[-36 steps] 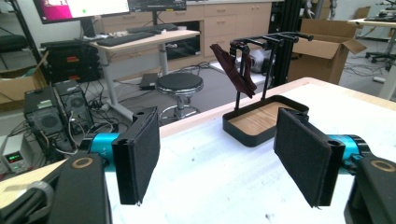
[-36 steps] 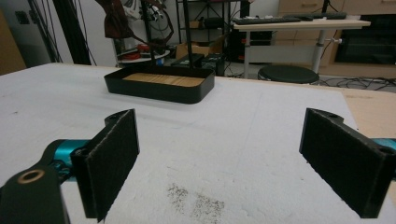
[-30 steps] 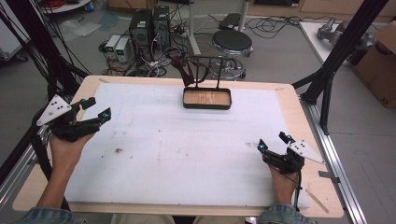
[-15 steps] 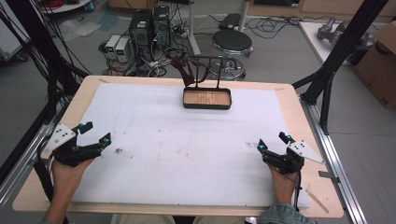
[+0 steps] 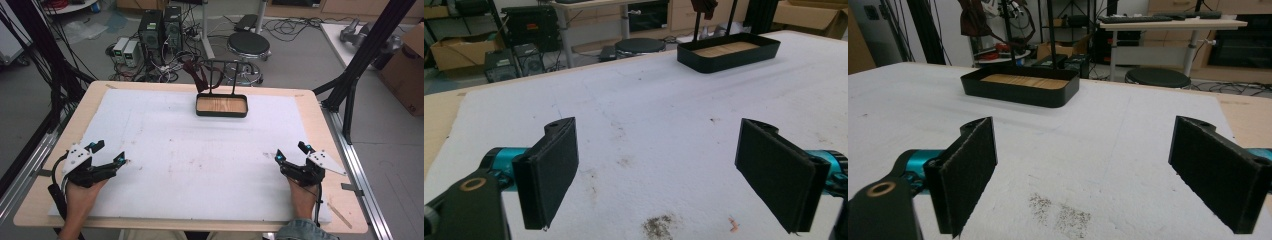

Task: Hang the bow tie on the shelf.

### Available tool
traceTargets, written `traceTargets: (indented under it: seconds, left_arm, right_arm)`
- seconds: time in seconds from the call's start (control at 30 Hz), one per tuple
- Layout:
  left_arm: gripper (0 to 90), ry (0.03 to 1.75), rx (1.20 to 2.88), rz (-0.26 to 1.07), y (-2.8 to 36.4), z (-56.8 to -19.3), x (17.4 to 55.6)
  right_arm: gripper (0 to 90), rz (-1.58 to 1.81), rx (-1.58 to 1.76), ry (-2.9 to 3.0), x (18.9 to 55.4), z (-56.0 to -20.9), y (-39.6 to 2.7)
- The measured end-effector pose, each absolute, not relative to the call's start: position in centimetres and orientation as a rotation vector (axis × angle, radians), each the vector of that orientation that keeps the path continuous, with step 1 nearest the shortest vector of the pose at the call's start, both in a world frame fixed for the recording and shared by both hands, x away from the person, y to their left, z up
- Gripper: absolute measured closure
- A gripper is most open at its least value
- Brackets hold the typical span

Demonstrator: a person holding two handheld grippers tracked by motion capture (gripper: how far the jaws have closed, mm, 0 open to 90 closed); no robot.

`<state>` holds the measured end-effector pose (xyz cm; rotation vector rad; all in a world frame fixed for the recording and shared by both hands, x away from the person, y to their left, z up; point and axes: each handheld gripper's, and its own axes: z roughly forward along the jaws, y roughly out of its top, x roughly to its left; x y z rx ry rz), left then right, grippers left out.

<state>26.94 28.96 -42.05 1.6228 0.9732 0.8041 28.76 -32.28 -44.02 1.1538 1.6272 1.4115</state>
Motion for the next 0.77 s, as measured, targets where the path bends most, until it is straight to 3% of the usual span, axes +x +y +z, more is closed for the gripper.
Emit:
traceTargets:
  seconds: [0.77]
  left_arm:
    - [17.4,1.005,1.634,0.794,29.08,-42.54,27.08]
  right_arm:
    - [10.9,1.408,1.149,1.634,28.81,-44.03,-32.19]
